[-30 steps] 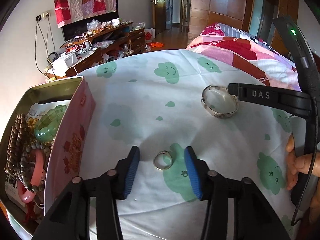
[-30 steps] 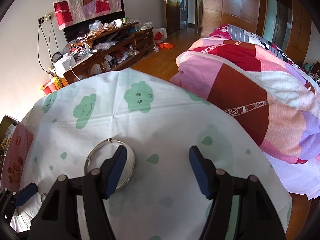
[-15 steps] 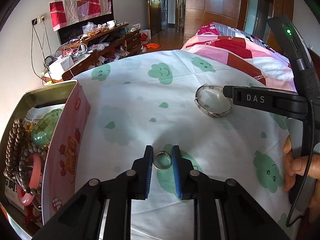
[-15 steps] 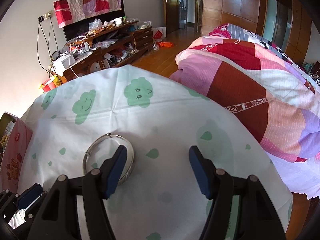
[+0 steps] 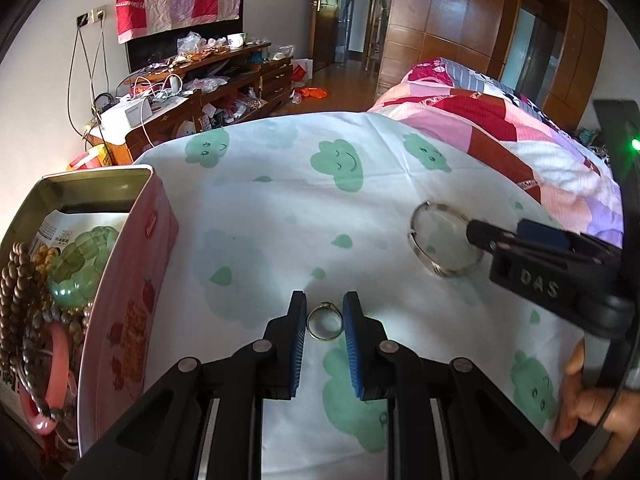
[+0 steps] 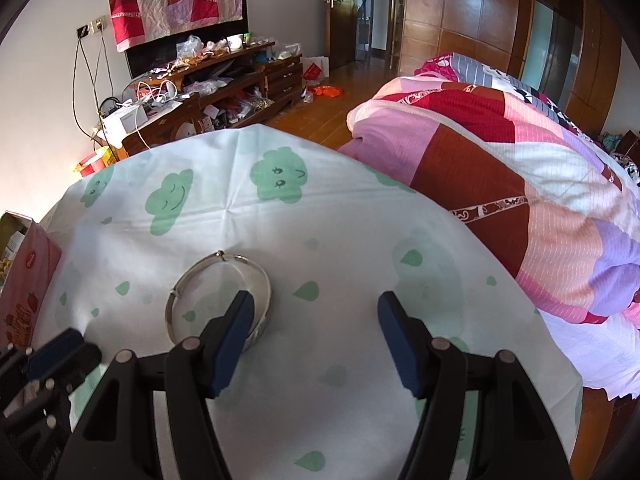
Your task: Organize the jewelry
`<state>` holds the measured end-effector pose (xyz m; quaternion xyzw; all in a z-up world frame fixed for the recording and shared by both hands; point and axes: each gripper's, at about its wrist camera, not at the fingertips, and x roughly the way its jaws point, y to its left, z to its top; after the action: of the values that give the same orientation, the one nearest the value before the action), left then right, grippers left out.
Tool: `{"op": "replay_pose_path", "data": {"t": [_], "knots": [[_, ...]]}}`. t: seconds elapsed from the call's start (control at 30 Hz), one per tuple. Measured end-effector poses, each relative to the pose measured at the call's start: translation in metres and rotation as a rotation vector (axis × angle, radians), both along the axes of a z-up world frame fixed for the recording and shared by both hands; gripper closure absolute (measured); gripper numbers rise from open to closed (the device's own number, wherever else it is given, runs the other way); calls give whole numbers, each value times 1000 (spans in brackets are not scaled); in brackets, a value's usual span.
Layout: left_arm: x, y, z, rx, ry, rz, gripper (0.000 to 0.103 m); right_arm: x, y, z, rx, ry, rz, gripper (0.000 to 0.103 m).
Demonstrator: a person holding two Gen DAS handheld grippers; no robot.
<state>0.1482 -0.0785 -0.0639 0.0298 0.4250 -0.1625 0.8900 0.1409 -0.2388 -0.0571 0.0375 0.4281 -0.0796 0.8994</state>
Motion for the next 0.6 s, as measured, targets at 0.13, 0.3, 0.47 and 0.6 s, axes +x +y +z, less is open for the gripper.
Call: {"op": "replay_pose_path", "data": {"t": [0.13,0.3,0.47,0.6], "knots": [[6,4,0,-17,4,19,84,-1,-2,0,9,-4,5,35],[10,6,-1,-33,6,29,84,-2,-4,2,29,-11,2,35],[14,9,-1,-58,13,37,84,-6,-9,8,61,-42,-21,29],[13,11,-1,-69,15,37,84,-12,-14,17,100,-104,-36,24]]}}
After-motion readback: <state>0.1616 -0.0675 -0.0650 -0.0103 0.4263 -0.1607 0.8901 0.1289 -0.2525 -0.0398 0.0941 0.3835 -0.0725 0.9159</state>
